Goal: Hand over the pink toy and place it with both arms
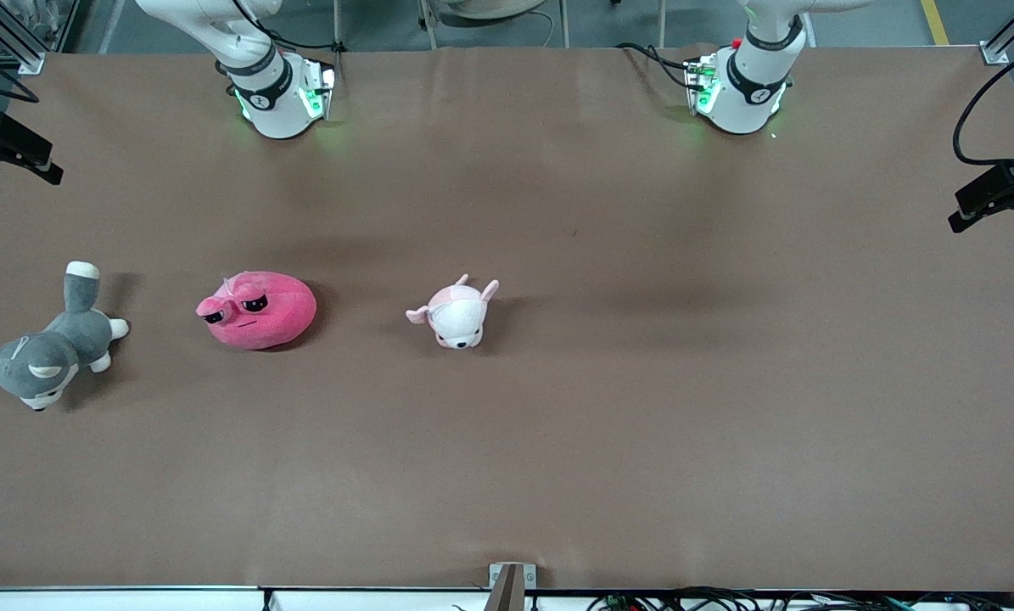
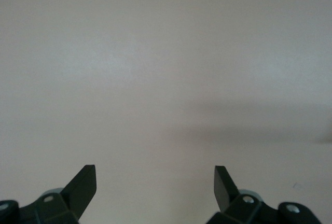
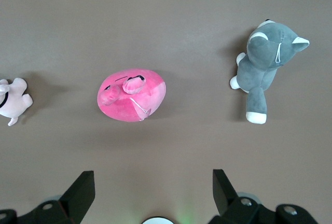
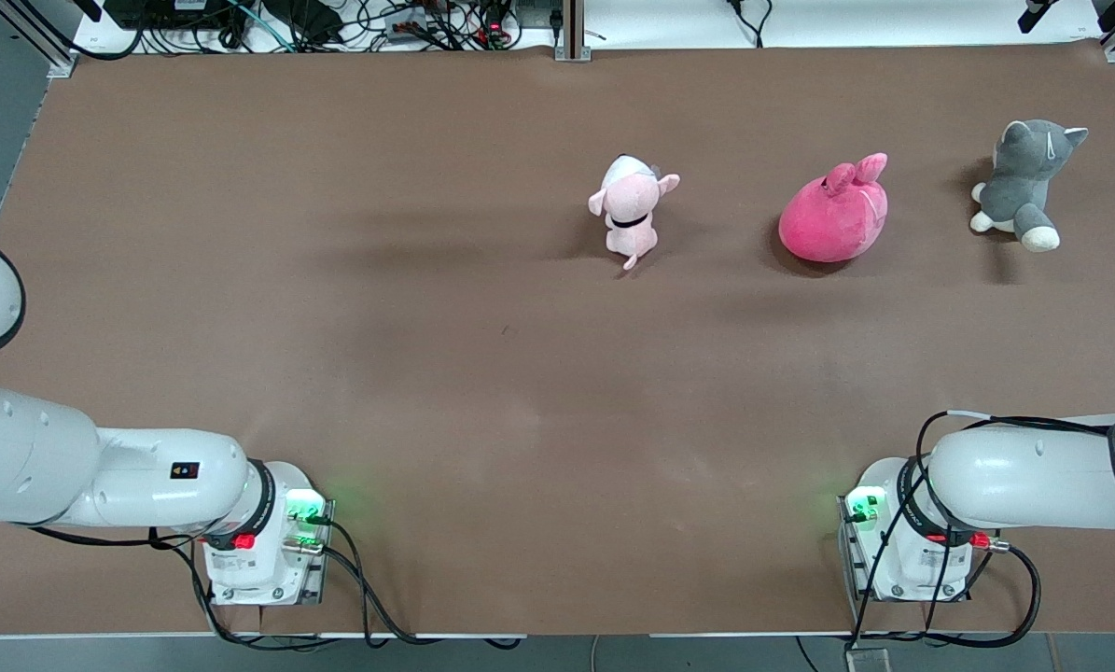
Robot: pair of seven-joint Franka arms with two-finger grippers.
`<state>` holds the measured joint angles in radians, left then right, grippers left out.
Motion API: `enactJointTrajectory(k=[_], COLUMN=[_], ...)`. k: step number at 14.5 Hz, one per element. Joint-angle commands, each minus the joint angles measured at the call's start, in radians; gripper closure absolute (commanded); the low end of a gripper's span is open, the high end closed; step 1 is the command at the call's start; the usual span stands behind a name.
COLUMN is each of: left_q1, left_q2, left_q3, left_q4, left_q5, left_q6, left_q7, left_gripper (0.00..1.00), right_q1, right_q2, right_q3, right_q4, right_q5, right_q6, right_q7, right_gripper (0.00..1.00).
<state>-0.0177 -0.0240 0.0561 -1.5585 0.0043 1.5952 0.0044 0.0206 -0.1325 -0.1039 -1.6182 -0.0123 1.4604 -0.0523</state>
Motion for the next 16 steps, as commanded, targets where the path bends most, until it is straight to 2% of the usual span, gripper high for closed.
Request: enactJointTrajectory(k=[1, 16], left_q1=[-0.005, -0.004], left_q2=[-0.019, -0.013], left_q3=[-0.028, -0.045], left_q4=[-0.017, -0.018], left_q5=[-0.007, -0.010], left_q6=[0.006, 0.003], left_q7=[0.019, 0.017], left_gripper=[0.00, 0.00], right_q1=[-0.004, -0.002], right_q2=[-0.027, -0.027], right_q3=[0.003, 0.004], right_q4=[-0.023, -0.023], right_q5=[-0.009, -0.009], right_q6=[0.003, 0.003], right_q7=[0.000, -0.001], right_gripper=[0.00, 0.00])
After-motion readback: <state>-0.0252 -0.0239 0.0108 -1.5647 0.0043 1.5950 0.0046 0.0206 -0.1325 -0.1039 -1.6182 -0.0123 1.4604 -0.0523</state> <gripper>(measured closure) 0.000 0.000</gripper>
